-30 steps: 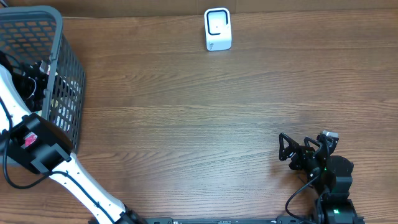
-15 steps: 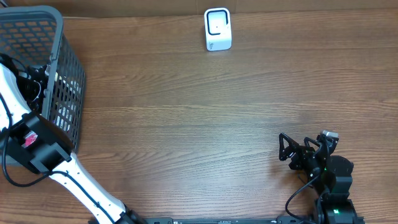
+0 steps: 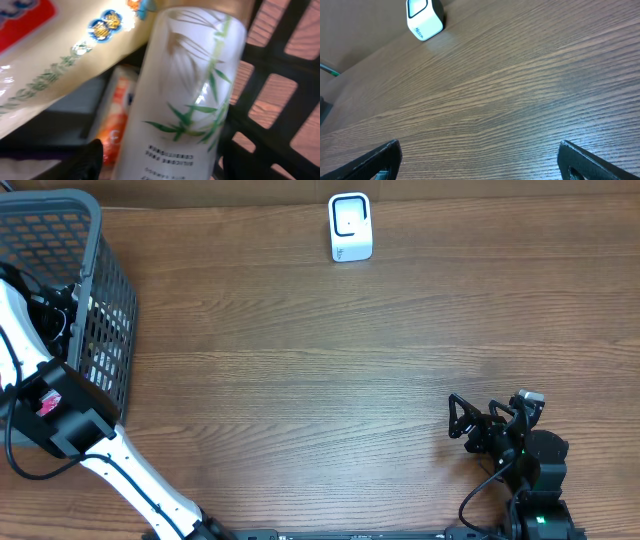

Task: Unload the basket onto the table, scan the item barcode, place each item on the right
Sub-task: 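Close the left gripper on the white tube and lift it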

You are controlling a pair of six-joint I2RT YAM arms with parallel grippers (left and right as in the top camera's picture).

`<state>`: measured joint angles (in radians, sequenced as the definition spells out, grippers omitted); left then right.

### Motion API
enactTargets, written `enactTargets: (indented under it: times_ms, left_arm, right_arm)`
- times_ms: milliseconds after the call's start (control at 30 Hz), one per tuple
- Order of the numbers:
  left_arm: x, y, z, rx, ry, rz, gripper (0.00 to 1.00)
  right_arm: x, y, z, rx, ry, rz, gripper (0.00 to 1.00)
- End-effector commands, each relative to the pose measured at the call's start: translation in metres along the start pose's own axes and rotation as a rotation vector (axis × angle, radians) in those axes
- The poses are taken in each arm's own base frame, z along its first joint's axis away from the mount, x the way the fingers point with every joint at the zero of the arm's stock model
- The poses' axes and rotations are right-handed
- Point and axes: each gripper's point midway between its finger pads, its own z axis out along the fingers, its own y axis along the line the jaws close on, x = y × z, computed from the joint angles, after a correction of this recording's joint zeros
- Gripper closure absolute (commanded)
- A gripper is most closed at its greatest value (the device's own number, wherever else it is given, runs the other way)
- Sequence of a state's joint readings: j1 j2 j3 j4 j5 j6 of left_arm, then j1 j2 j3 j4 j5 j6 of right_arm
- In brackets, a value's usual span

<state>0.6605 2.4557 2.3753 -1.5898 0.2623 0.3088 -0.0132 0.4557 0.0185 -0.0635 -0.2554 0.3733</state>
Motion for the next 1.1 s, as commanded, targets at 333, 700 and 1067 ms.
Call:
enactTargets:
  times_ms: [333, 700, 1067]
  left_arm:
    - [-0.014, 0.004, -0.005, -0.07, -0.025, -0.022, 0.22]
    - [-0.014, 0.017, -0.006, -0.15, -0.022, -0.038, 0.25]
    - [-0.019, -0.002, -0.003, -0.066, -0.034, 0.007, 0.21]
  right_arm:
    - [0.002, -0.002, 0.001, 0.002, 0.001, 0.006, 0.0]
    - [0.002, -0.002, 0.001, 0.002, 0.001, 0.006, 0.0]
    - [0.002, -0.002, 0.001, 0.001, 0.0, 0.006, 0.0]
